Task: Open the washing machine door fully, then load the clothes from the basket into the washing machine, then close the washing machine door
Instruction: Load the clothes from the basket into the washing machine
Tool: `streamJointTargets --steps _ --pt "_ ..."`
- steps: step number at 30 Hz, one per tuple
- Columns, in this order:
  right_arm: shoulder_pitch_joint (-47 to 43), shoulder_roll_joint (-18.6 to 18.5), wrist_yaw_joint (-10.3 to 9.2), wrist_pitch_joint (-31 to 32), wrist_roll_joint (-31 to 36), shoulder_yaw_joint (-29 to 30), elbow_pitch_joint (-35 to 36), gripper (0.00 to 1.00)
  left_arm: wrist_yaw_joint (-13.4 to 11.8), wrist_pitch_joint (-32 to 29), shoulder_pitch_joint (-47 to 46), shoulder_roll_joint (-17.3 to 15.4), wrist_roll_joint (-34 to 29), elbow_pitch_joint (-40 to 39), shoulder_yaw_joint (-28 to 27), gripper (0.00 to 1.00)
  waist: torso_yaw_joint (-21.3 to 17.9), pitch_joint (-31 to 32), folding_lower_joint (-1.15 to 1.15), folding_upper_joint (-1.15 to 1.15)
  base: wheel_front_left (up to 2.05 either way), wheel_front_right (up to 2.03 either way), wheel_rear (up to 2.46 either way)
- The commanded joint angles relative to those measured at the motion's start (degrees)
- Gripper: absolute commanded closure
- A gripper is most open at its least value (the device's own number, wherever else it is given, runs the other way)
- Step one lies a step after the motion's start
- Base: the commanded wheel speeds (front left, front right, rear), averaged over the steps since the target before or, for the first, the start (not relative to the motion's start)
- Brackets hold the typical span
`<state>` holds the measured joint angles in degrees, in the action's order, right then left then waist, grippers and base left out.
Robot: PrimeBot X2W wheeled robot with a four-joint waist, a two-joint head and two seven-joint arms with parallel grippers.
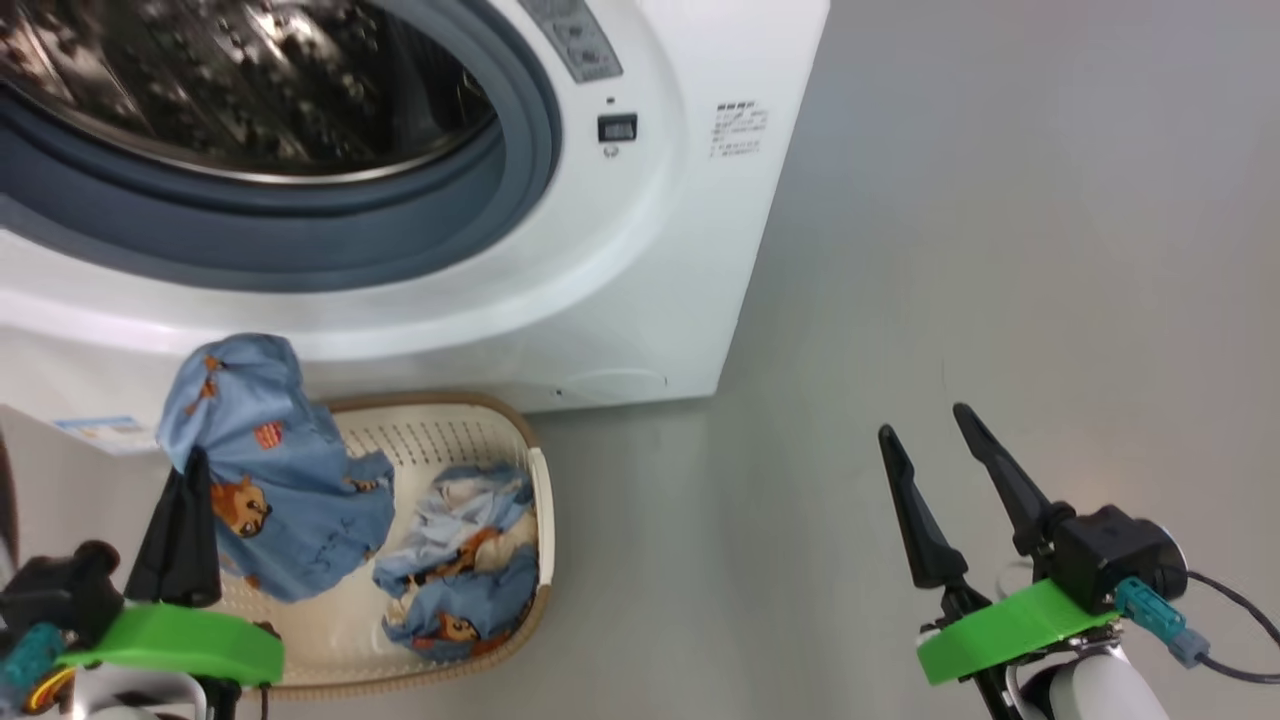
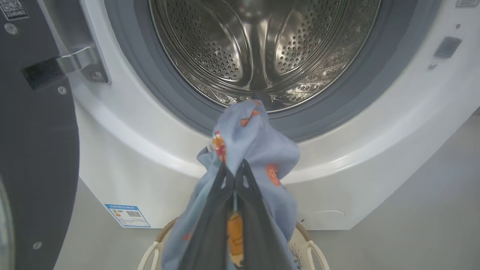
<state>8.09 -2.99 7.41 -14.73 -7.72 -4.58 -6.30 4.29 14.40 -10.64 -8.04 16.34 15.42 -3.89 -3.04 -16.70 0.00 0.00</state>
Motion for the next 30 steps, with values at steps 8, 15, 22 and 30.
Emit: streamJointTargets --steps 8,15,22,30 --pt "-2.9 0.1 0.08 -0.3 -0.4 -0.4 0.9 0.0 0.1 0.6 4.9 1.0 -2.5 -7.8 -4.0 1.0 0.2 8.3 0.0 0.0 0.0 0.0 0.0" --pt "-4.3 0.1 0.08 -0.3 -0.4 -0.1 0.7 0.0 0.1 0.6 8.8 2.3 -3.7 -11.0 -4.9 1.0 0.2 12.1 0.0 0.0 0.0 0.0 0.0" --pt "-6.1 0.1 0.08 -0.3 -0.5 -0.1 0.4 0.0 -0.6 0.6 12.7 3.4 -4.0 -12.4 -5.9 1.0 0.0 15.2 0.0 0.0 0.0 0.0 0.0" --pt "-6.9 0.1 0.08 -0.3 -0.2 0.3 0.6 0.0 -0.7 0.6 13.9 4.2 -3.7 -13.0 -5.7 1.0 0.1 15.5 0.0 0.0 0.0 0.0 0.0"
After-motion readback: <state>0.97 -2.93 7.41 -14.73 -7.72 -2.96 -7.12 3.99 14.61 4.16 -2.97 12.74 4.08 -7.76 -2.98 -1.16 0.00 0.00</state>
